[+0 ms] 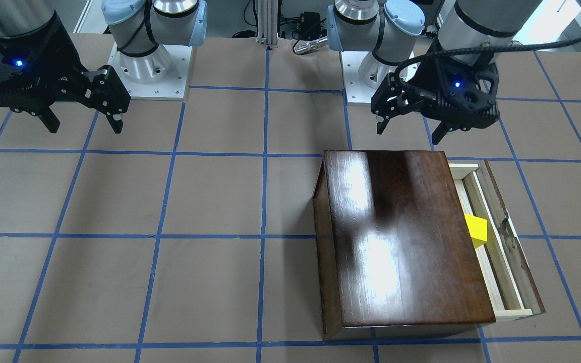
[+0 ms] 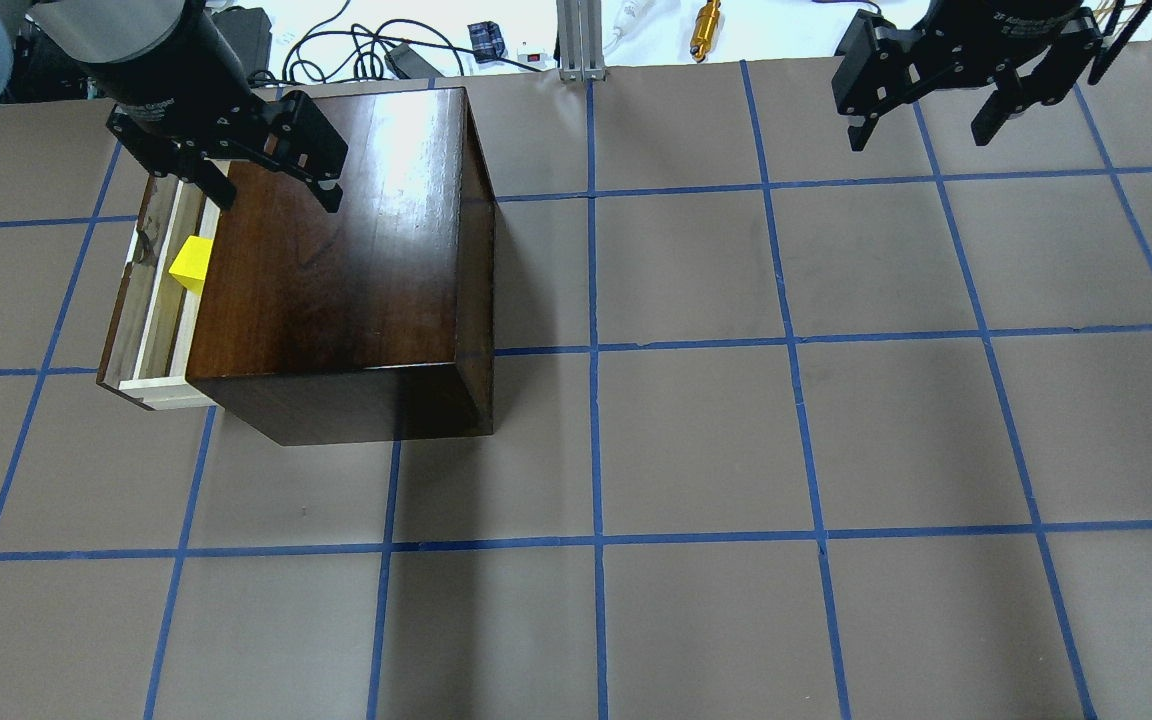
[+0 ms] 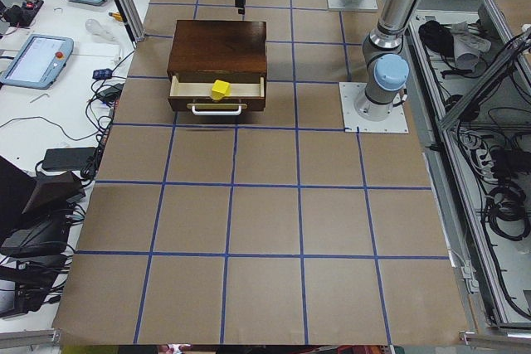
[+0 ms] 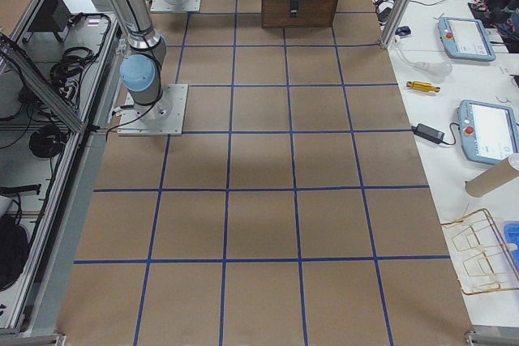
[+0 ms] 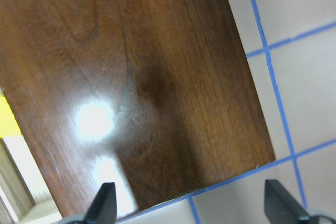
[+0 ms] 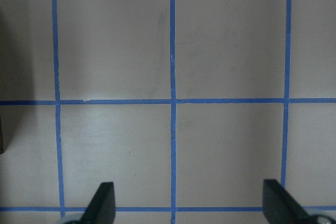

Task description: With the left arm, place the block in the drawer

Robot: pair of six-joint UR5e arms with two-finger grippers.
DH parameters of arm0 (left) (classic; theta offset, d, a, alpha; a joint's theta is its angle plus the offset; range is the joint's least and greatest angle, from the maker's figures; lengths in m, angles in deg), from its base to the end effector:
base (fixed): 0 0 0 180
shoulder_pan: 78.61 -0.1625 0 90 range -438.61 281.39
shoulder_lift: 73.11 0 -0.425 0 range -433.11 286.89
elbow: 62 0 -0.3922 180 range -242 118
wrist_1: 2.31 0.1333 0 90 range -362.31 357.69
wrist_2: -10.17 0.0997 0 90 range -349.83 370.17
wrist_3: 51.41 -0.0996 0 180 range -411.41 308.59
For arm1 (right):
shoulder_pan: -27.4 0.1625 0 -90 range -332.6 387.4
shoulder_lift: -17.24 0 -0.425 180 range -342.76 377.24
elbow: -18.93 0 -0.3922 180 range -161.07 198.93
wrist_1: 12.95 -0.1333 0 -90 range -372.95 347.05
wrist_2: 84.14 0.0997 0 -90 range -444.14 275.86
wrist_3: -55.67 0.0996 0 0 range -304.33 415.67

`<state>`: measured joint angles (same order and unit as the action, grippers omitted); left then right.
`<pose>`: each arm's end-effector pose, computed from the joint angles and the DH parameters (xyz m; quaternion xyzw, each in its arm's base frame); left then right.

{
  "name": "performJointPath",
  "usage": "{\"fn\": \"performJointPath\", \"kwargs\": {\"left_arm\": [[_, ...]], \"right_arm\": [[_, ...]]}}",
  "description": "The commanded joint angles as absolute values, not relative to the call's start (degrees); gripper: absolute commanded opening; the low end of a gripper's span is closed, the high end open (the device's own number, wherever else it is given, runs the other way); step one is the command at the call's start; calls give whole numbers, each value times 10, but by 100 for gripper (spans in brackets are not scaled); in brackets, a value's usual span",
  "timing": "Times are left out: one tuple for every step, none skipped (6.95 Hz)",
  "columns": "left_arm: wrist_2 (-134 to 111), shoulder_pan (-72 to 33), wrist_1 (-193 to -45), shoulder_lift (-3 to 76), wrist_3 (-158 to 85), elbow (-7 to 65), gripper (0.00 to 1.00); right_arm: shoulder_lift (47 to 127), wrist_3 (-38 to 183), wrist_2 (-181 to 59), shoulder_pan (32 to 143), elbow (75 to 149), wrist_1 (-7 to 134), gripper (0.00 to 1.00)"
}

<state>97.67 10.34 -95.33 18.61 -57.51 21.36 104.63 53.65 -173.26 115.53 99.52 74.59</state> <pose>-0.1283 -0.5089 0.5248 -0.0444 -0.9986 0.0179 0.0207 0.1179 -0.5199 0.5417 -0.0016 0.9993 -0.0381 0.0064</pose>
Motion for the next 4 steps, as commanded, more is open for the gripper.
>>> {"fn": "performJointPath", "kwargs": {"left_arm": [[1029, 106, -949, 179, -542, 221, 100], [1028, 106, -871, 192, -546, 239, 100], [1023, 107, -828, 194, -540, 254, 100], [1021, 113, -826, 193, -535, 257, 100]], "right_arm": [[1046, 537, -1733, 1155, 995, 746, 100], [1047, 537, -1733, 1156, 995, 746, 100], [1046, 537, -1733, 1156, 995, 746, 100], [1046, 537, -1733, 1156, 995, 746, 100]]}}
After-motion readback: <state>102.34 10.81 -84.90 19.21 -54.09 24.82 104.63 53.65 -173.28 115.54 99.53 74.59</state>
